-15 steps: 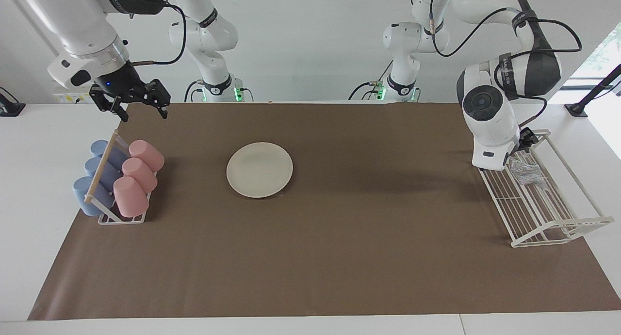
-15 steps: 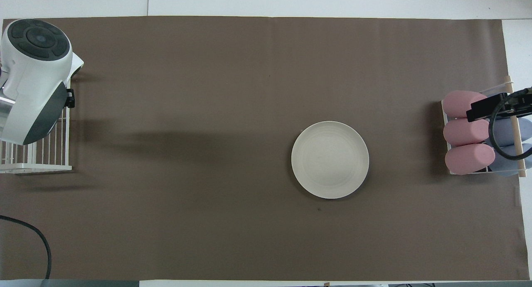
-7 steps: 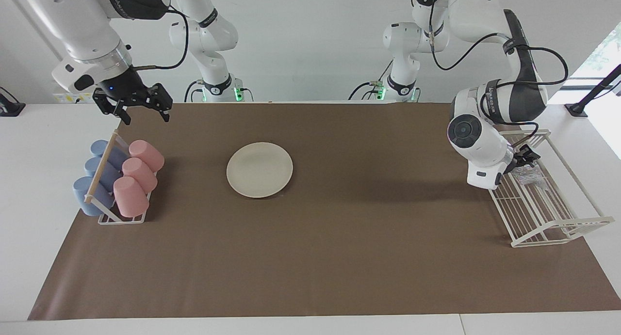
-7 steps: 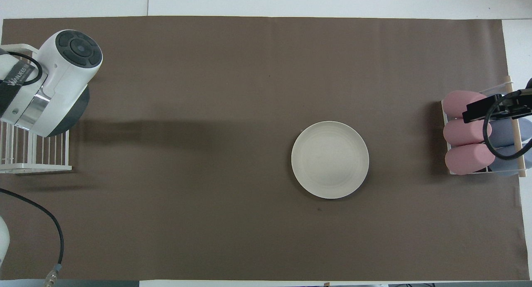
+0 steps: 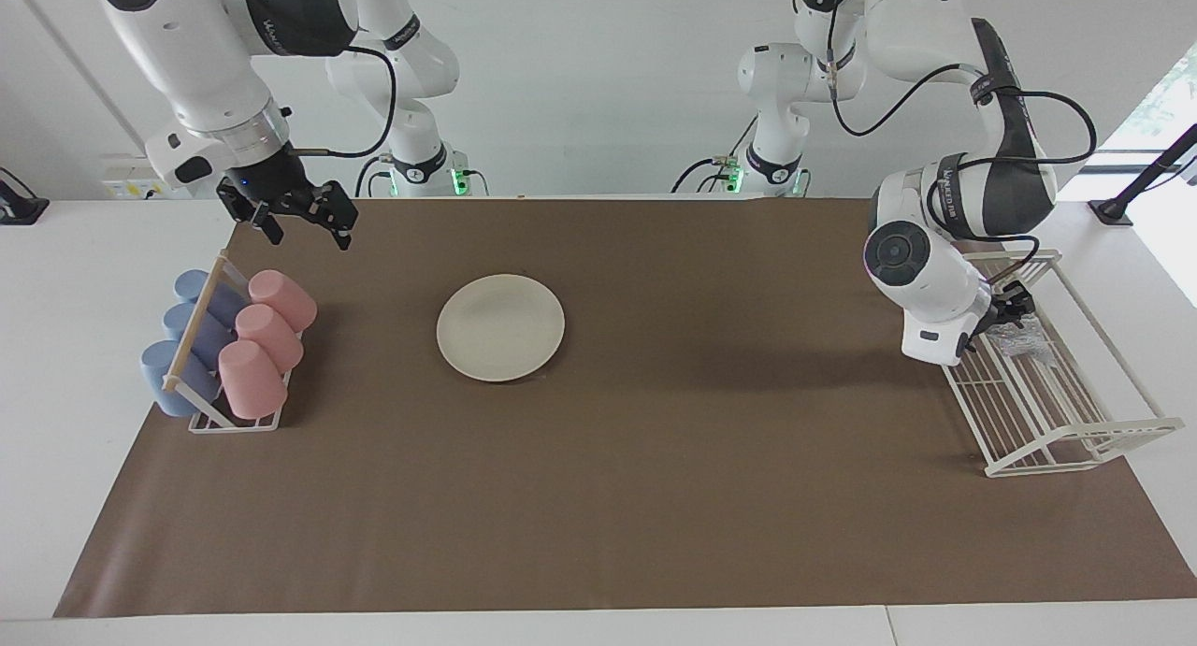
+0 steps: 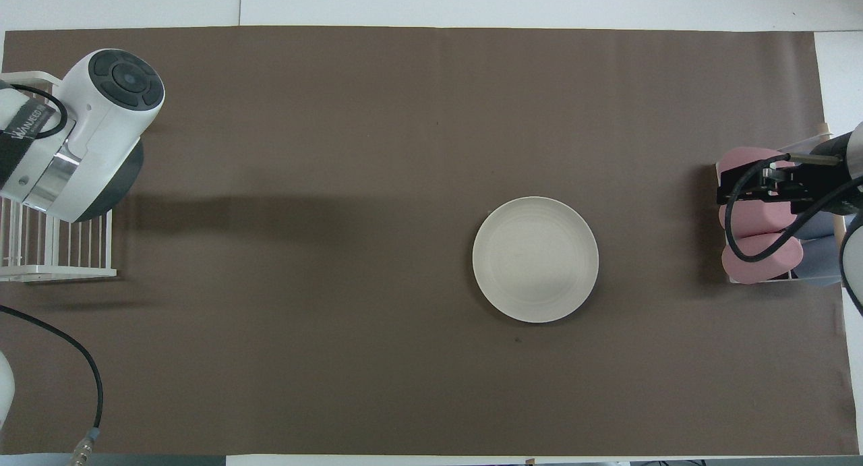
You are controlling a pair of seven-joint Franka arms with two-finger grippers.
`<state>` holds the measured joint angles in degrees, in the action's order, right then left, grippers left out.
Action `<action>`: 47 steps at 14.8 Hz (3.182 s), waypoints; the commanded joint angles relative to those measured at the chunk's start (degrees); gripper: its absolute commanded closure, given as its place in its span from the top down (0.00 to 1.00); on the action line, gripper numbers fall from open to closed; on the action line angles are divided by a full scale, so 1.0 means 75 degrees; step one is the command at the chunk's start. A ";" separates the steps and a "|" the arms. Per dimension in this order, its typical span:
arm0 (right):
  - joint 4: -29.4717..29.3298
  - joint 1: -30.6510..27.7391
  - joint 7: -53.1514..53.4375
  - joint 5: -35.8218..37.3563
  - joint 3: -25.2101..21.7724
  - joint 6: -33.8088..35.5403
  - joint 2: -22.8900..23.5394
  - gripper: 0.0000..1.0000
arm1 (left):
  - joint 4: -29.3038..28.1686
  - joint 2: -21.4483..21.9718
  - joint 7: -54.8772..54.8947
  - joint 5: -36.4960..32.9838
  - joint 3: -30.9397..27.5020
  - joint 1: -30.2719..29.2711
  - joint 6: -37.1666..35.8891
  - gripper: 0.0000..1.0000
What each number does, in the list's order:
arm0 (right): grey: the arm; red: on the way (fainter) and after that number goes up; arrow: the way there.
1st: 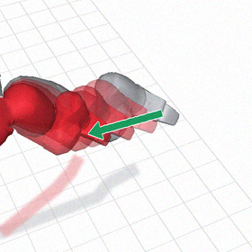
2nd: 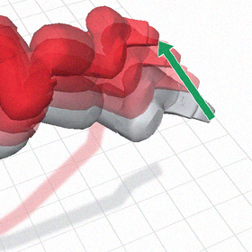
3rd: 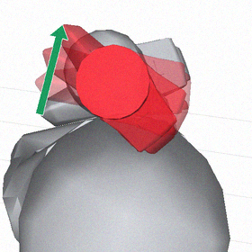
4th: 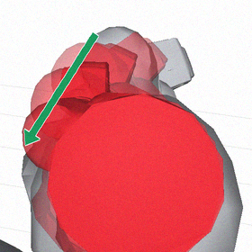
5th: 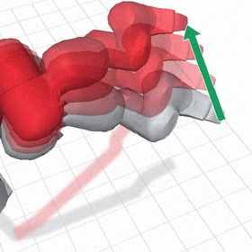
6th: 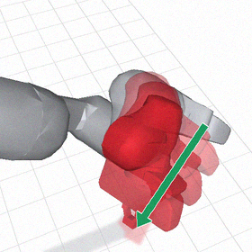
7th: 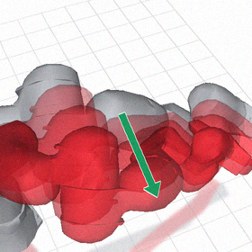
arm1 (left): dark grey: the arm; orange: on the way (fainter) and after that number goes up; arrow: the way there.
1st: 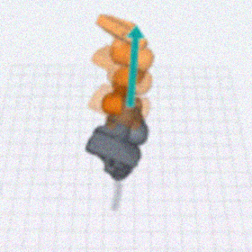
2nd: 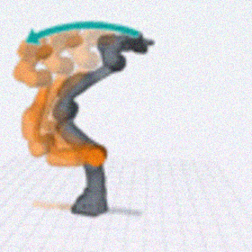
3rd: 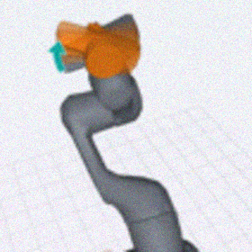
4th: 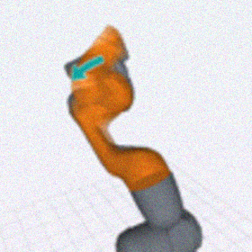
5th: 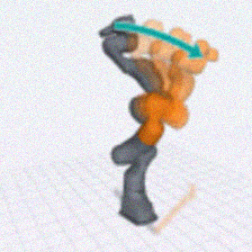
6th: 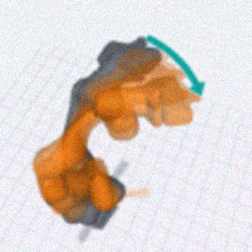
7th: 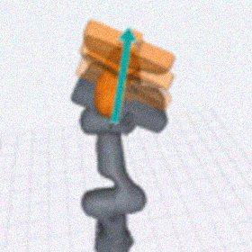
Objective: Wipe plate with sponge
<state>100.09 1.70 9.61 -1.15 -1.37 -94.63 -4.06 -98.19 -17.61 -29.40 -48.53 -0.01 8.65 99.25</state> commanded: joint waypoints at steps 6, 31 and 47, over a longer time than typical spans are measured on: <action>0.0542 0.0135 0.2087 -0.0011 0.0054 -0.0050 -0.0385 1.00 | 0.0048 0.0098 -0.0089 -0.0045 -0.0033 -0.0017 0.0020 0.00; -0.3091 0.3277 1.1246 -0.0620 0.0101 0.2198 0.1842 1.00 | -0.2291 0.3975 0.1517 1.3125 -0.0150 -0.2033 -0.1107 0.00; -0.3290 0.4894 1.5465 -0.1289 0.0113 0.0291 0.2674 1.00 | -0.6313 0.6238 0.5731 1.6653 -0.0127 0.0287 0.0993 0.00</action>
<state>77.24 37.59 123.49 -10.10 -0.38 -90.91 14.52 -142.05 27.32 7.82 73.79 -0.10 8.80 106.45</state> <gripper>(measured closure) 0.000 0.960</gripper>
